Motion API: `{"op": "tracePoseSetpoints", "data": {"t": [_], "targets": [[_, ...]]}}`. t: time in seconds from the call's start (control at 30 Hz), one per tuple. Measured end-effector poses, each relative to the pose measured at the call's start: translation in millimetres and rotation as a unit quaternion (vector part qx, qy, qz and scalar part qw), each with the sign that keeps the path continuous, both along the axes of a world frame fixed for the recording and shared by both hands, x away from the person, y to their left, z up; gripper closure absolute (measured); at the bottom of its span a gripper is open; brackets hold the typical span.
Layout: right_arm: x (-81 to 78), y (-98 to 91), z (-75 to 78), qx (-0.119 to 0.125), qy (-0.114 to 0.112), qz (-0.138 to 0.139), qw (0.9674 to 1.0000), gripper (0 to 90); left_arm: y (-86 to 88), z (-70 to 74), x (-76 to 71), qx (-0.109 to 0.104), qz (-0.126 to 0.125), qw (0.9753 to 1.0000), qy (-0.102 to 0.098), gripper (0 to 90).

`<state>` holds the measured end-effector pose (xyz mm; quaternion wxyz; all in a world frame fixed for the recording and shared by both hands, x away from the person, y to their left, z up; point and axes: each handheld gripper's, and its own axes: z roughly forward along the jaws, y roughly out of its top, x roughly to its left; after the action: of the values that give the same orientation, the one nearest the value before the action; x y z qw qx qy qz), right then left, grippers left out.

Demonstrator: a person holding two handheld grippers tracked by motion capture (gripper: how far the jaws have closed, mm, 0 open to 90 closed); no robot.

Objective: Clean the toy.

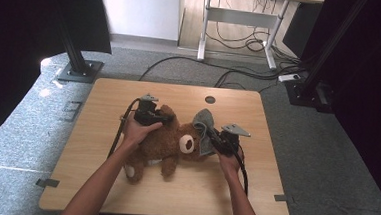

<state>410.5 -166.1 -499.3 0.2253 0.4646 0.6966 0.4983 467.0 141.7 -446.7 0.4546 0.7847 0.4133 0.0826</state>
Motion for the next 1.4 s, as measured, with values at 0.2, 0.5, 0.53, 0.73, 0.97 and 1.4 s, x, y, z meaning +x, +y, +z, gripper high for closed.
{"op": "tracePoseSetpoints", "data": {"t": [0.2, 0.5, 0.53, 0.73, 0.97, 1.4], "targets": [[-0.3, 0.2, 0.1, -0.001, -0.001, 0.000, 1.0000, 78.5, 1.7, 0.4, -3.1, 0.004, -0.009, 1.0000, 0.000, 66.3], [-10.4, -4.4, 12.0, 0.020, -0.018, 0.005, 0.9996, 78.5, 5.0, 5.4, -37.1, -0.003, -0.030, 0.9985, -0.045, 71.0], [-12.4, -4.4, 15.4, 0.022, -0.023, 0.006, 0.9995, 78.5, 4.8, 5.0, -42.0, -0.003, -0.031, 0.9981, -0.052, 71.0], [-23.1, 5.5, 40.9, 0.027, -0.057, 0.028, 0.9976, 78.5, 3.6, -0.6, -70.0, -0.005, -0.032, 0.9953, -0.092, 71.1], [-28.8, 29.7, 48.9, 0.025, -0.050, 0.067, 0.9962, 78.4, 3.9, -11.1, -89.9, 0.000, -0.028, 0.9939, -0.107, 71.0], [-25.9, 29.1, 35.6, 0.022, -0.030, 0.059, 0.9976, 78.3, 20.6, -24.4, -102.4, -0.016, -0.047, 0.9948, -0.089, 71.6]]}}
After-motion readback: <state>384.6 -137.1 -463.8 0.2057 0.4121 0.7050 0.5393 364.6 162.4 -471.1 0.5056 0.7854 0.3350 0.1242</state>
